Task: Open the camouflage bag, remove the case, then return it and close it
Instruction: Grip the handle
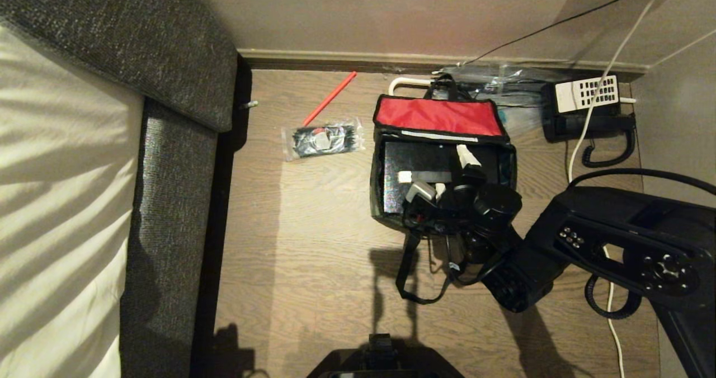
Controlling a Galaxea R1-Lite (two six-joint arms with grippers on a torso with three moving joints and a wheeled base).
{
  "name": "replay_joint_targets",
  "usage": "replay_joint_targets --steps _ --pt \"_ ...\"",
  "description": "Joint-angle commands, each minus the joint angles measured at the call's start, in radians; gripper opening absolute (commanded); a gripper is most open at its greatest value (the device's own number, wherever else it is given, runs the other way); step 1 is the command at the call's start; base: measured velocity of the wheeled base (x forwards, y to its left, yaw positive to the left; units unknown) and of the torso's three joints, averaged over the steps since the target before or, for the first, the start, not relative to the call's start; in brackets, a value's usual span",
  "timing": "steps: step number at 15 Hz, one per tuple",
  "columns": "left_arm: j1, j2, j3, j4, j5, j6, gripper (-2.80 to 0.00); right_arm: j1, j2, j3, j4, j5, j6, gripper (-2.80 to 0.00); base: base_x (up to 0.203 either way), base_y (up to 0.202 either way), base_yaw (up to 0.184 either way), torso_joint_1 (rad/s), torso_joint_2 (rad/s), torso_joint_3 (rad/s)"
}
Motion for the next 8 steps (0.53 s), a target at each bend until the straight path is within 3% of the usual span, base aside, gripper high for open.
replay_joint_targets --steps 1,8 --pt "0.0 0.0 0.002 0.0 0.0 0.0 -2.8 -0.001 0.032 -0.019 -0.006 -0.023 -0.007 0.0 0.0 0.0 0.0 0.0 0.0 0.0" --pt "0.0 0.0 0.002 -0.001 0.0 0.0 -2.8 -0.001 0.029 -0.022 -0.006 -0.053 0.007 0.0 0.0 0.0 0.0 0.0 0.0 0.0"
